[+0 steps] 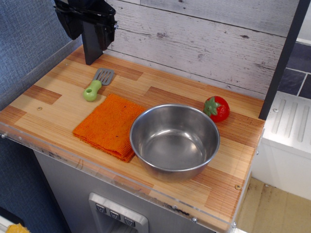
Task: Place green spatula to the upper left of orange cloth.
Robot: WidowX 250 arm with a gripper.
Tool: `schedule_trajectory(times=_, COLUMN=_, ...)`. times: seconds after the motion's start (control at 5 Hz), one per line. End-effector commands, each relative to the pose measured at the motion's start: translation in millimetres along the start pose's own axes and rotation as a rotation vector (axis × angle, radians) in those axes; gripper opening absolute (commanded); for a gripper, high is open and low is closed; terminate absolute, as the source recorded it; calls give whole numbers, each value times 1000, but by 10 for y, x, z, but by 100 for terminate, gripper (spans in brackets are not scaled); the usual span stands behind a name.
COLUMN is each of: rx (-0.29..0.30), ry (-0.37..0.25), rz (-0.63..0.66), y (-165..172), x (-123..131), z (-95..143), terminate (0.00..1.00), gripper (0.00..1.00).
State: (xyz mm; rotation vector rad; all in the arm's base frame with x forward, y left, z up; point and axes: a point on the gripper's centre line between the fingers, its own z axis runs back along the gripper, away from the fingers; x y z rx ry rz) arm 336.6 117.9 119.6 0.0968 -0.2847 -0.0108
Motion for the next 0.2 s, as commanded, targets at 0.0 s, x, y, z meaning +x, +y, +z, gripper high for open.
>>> schedule_trajectory(times=0.0, rx=18, ry=-46, rz=-4, y=19, x=7, z=180, terminate=100, gripper=100)
